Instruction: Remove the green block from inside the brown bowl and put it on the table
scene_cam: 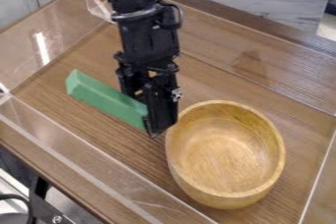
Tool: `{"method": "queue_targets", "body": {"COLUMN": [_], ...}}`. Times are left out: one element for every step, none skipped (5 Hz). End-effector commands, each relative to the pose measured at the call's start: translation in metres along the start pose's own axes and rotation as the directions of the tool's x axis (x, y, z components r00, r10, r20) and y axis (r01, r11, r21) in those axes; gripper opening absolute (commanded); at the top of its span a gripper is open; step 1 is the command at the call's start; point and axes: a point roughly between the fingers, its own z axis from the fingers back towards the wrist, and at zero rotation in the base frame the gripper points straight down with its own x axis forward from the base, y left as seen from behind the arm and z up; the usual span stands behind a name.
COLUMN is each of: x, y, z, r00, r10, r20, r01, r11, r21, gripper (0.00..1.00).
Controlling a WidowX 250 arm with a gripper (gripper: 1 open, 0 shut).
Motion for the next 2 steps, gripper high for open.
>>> {"method": "queue_targets", "body": {"x": [0.0015, 0.0001], "y": [0.0045, 0.0101], "z": [0.0088, 0.0076], "r00": [0.999, 0.998], "r10": [-0.009, -0.008], "r20": [0.049, 0.055], "r01": [0.008, 0.007], "r11": [1.0, 1.0], "r21": [0.027, 0.026], "gripper": [0.0, 0.0]}}
